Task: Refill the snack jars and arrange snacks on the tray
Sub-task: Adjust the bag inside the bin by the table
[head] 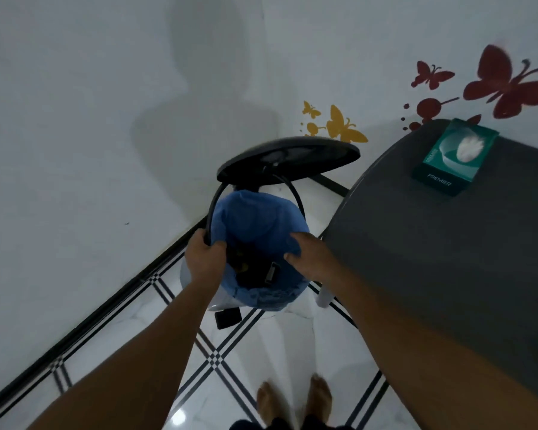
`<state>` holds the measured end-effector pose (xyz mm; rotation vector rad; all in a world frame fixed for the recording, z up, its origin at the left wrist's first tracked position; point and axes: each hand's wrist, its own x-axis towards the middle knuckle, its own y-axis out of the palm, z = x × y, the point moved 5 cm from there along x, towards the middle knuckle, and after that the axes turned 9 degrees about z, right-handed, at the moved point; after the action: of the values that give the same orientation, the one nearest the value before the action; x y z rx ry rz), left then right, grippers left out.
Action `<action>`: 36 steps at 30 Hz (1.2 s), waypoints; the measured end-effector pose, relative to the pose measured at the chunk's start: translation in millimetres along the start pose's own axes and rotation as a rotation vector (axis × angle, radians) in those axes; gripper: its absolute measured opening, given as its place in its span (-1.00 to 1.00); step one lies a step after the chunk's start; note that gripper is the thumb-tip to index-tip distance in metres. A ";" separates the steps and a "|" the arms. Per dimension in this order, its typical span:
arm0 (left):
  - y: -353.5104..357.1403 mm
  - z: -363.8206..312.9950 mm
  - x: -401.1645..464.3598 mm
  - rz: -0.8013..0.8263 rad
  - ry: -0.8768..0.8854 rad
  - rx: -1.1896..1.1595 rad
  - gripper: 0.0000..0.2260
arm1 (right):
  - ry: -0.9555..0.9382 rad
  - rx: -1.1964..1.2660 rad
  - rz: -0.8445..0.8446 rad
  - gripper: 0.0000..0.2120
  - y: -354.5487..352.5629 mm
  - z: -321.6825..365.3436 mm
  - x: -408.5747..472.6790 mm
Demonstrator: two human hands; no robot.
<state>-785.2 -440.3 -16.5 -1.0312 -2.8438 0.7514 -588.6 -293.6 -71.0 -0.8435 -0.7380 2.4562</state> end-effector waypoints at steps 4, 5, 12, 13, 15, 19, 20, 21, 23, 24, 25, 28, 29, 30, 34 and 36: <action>-47.0 12.5 -50.7 0.031 -0.046 -0.050 -0.82 | 0.098 -0.165 -0.064 -0.43 23.3 21.5 -51.5; -55.4 17.9 -59.2 0.044 -0.055 -0.059 -0.82 | 0.141 -0.209 -0.128 -0.40 25.9 23.5 -62.7; -88.0 27.0 -171.4 0.250 -0.023 -0.130 -0.81 | 0.349 0.128 -0.324 -0.29 69.8 8.4 -202.1; -86.9 24.1 -194.8 0.300 -0.015 -0.146 -0.80 | 0.369 0.188 -0.354 -0.29 77.0 3.2 -232.2; -78.3 15.5 -232.7 0.382 0.016 -0.158 -0.81 | 0.408 0.255 -0.435 -0.32 85.5 -8.1 -289.5; -45.4 -12.8 -317.3 0.565 0.053 -0.176 -0.88 | 0.523 0.295 -0.585 -0.49 87.5 -46.2 -413.0; -29.5 -26.5 -346.3 0.625 0.060 -0.171 -0.87 | 0.571 0.309 -0.623 -0.53 82.8 -62.6 -456.6; -23.0 -32.3 -357.6 0.646 0.056 -0.166 -0.86 | 0.589 0.317 -0.627 -0.55 80.4 -71.8 -473.3; 5.7 -54.9 -403.9 0.747 0.064 -0.144 -0.83 | 0.661 0.330 -0.659 -0.57 73.6 -100.7 -541.0; 26.4 -67.7 -436.4 0.811 0.080 -0.129 -0.82 | 0.705 0.343 -0.675 -0.58 71.9 -119.0 -585.6; 41.0 -77.0 -457.4 0.859 0.084 -0.112 -0.81 | 0.726 0.341 -0.683 -0.59 71.1 -132.7 -613.8; 98.1 -103.0 -537.0 1.032 0.119 -0.040 -0.83 | 0.815 0.340 -0.703 -0.63 75.7 -175.3 -718.7; 115.4 -111.1 -562.6 1.084 0.145 -0.011 -0.85 | 0.835 0.340 -0.719 -0.63 78.6 -190.3 -748.1; 140.7 -122.7 -600.7 1.152 0.182 0.019 -0.87 | 0.884 0.363 -0.760 -0.62 84.3 -208.2 -793.6; 227.6 -158.6 -734.3 1.348 0.284 0.123 -0.84 | 1.042 0.444 -0.924 -0.64 100.5 -274.6 -941.5; 280.1 -170.4 -818.0 1.421 0.334 0.168 -0.84 | 1.083 0.476 -0.969 -0.65 112.0 -313.5 -1026.7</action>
<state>51.9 -679.1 120.6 -2.7116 -1.3747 0.6421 329.6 -838.6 86.0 -1.0757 -0.0600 0.9909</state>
